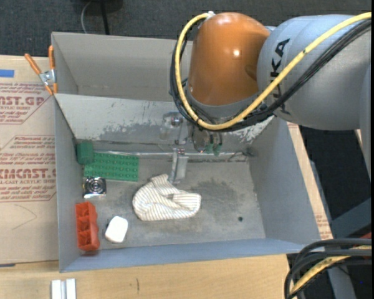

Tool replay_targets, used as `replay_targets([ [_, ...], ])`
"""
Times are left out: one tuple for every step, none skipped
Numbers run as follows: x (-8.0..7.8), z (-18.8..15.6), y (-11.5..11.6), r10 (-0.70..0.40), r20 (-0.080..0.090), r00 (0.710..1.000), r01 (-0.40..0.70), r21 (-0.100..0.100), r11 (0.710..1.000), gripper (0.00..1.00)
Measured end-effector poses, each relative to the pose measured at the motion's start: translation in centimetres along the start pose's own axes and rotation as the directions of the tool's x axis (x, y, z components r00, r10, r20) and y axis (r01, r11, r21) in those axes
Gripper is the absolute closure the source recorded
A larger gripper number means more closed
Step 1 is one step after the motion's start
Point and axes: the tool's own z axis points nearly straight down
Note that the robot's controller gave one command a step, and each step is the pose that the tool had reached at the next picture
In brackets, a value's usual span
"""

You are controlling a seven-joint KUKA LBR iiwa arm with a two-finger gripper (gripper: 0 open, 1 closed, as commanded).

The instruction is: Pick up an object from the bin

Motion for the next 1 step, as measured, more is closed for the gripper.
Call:
replay_targets([
  [-0.14,-0.49,-0.05,0.001,0.008,1.000,-0.001,-0.001,1.000,0.00],
])
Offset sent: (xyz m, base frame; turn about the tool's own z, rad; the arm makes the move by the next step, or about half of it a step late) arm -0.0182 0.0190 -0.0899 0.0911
